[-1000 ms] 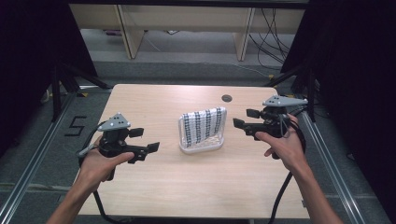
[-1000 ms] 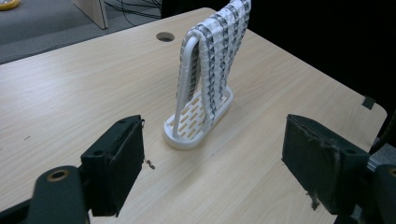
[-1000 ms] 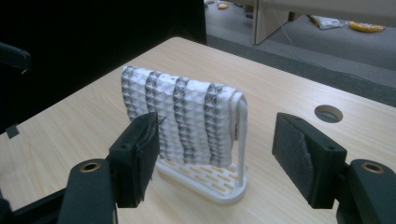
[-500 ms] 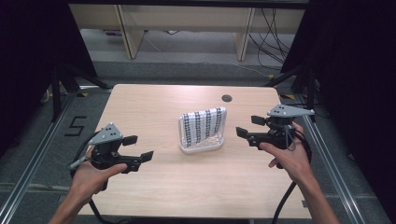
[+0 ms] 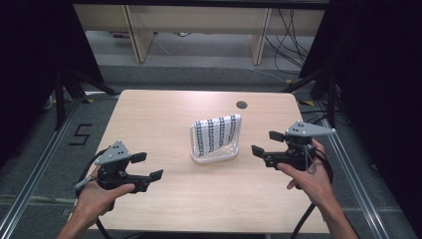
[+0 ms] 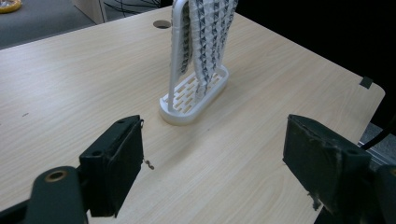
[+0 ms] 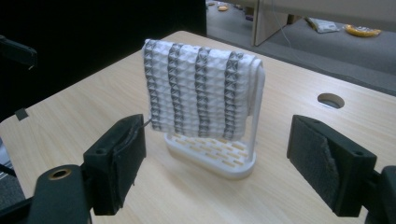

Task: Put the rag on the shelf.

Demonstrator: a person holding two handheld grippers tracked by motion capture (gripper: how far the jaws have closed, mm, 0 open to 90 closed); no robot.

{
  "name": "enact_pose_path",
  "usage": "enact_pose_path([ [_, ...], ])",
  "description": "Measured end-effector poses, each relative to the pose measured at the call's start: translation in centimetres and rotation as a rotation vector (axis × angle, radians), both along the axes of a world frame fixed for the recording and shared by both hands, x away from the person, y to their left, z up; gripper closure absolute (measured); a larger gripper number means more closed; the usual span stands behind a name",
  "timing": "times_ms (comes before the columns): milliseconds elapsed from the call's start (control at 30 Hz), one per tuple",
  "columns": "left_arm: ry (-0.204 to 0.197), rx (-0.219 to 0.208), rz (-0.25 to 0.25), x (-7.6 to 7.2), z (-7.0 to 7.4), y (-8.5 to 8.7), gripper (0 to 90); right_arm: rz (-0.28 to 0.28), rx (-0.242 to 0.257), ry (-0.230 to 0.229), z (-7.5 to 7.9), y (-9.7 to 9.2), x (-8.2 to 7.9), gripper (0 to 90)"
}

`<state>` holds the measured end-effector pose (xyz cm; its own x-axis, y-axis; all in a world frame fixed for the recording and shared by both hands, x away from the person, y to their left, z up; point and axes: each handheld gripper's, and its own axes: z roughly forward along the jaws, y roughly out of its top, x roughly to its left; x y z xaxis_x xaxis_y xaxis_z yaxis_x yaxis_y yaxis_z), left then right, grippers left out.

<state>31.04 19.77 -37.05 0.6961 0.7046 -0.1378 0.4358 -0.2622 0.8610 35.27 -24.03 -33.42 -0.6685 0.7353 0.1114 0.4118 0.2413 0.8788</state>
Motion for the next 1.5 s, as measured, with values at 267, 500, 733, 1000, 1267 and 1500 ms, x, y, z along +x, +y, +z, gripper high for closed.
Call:
enact_pose_path([
  [267,-0.006,0.0,-0.012,-1.0,-0.5,-0.3,19.2,0.013,-0.011,0.0,-0.5,0.1,-1.1,20.7],
  [500,-0.019,0.003,-0.027,-2.1,-1.0,-0.4,19.0,0.025,-0.015,-0.028,-1.3,0.1,-2.1,20.7],
  [733,-0.008,0.005,-0.041,-2.9,-2.3,-0.5,18.8,0.021,-0.001,-0.013,-2.2,-0.1,-3.5,20.7],
  [1000,-0.009,0.026,-0.031,-3.4,-4.0,-0.3,18.6,0.027,0.001,0.013,-3.4,-0.3,-4.3,20.5],
  [1267,-0.009,0.04,-0.025,-4.1,-5.2,-0.2,18.4,0.021,-0.024,0.031,-5.2,-0.5,-4.9,19.4],
  [1500,-0.003,0.045,-0.023,-4.5,-6.0,0.0,18.3,0.006,-0.011,0.058,-7.2,-0.7,-5.2,19.4],
])
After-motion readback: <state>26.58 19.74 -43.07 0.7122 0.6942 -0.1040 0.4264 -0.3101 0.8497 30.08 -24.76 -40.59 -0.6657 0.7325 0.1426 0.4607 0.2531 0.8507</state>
